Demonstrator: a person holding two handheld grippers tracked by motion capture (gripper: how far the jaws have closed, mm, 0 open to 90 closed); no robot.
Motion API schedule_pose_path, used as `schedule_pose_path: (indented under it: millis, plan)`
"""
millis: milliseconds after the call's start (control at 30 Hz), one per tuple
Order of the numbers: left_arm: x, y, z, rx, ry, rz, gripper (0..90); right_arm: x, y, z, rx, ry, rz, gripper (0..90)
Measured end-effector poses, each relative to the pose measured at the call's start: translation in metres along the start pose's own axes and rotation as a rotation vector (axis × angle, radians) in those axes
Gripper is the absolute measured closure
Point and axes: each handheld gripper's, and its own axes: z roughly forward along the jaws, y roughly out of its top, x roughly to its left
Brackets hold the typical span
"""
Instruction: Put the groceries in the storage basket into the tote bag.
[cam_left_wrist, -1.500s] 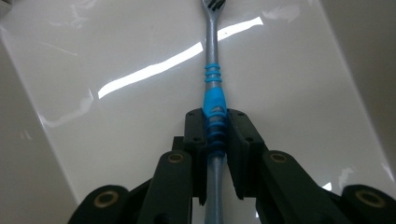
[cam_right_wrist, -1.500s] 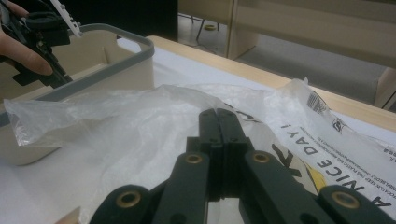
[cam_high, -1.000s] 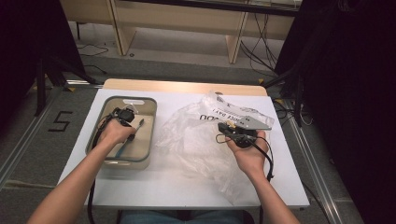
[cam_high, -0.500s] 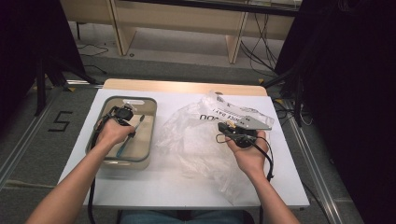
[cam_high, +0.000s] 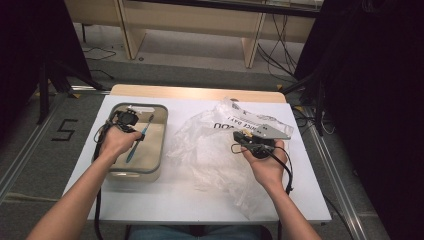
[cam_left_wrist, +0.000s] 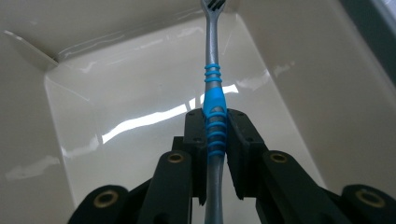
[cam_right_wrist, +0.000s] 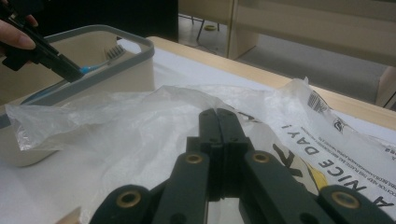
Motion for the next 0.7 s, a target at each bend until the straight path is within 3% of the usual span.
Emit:
schedule_pose_path:
  millis: [267, 700]
  plan:
    - [0.001, -0.003, -0.011, -0.093, 0.011, -0.011, 78.6, 0.001, 0.0, 0.001, -0.003, 0.001, 0.0, 90.0]
    - [-0.001, -0.004, -0.027, -0.197, -0.002, -0.032, 78.5, 0.001, 0.0, 0.0, -0.001, 0.002, 0.002, 90.0]
